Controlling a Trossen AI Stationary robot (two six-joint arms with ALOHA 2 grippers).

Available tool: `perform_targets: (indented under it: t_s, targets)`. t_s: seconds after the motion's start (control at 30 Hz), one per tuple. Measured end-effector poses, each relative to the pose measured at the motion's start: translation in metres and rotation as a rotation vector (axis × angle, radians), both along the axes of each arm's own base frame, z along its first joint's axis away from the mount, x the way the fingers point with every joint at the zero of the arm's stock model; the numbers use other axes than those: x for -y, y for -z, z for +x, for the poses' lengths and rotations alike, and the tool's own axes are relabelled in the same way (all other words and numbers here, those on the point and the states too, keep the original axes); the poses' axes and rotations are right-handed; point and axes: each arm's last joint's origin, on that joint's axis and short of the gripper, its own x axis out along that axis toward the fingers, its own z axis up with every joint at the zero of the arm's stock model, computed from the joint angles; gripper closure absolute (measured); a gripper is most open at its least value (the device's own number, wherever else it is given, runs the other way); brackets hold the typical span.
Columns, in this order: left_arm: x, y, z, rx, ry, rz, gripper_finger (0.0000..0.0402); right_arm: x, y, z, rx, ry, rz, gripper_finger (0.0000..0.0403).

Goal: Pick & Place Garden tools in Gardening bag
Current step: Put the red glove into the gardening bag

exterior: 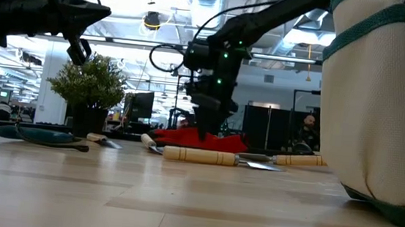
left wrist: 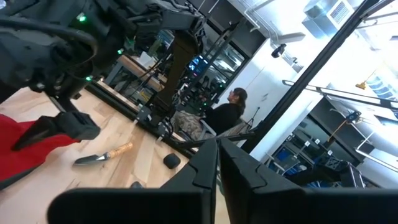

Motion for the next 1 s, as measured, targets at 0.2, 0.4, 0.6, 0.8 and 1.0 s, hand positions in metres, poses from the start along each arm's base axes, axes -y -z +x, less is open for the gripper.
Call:
perform_targets:
  t_s: [0.2,0.4,0.6,0.8,1.0]
  targets:
    - [0.000,0.000,0.000,0.000,-0.001,0.000,0.0386,-0.003,0.002,-0.009,-0.111,-0.057,0.014,0.0055]
    - [0.000,0.000,0.000,0.000,-0.001,0.000,0.0385,-0.004,0.014,-0.019,-0.200,-0.034,0.148,0.0064]
    - [0.000,0.000,0.000,0.000,-0.001,0.000,0.0387,-0.016,0.039,-0.025,-0.297,-0.051,0.195,0.0079]
    - [0.000,0.001,0.001,-0.008,0.000,-0.004,0.0384,-0.029,0.046,-0.022,-0.317,-0.095,0.192,0.0114]
    - [0.000,0.001,0.001,-0.010,0.000,-0.005,0.0387,-0.029,0.036,-0.019,-0.264,-0.132,0.152,0.0250]
